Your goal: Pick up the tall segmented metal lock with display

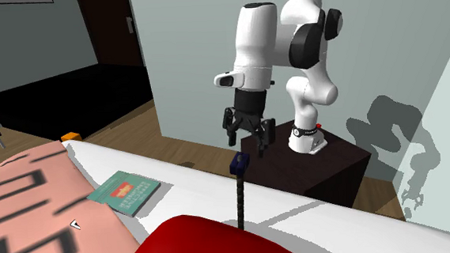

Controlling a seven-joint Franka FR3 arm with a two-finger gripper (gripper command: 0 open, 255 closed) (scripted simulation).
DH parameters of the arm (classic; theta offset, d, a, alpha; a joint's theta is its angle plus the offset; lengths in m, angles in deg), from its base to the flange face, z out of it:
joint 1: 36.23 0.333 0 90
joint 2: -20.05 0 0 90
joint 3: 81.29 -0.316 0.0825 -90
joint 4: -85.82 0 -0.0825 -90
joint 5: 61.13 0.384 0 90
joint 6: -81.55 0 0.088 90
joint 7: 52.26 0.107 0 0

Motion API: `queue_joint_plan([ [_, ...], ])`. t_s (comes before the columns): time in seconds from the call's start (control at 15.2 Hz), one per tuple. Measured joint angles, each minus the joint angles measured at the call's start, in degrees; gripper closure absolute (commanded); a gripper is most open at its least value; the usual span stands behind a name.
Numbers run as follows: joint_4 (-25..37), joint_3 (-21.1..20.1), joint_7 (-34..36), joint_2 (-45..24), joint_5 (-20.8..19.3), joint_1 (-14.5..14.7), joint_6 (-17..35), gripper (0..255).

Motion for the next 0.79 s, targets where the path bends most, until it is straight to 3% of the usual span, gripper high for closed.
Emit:
queue_joint_plan([
  [0.2,-2.14,0.04,-0.09,0.13,0.06,-0.08,2.01,0],
  [0.26,-2.40,0.04,-0.07,0.09,0.04,-0.07,2.32,255],
  [0.79,-2.69,0.03,-0.04,0.11,0.01,-0.06,2.72,255],
])
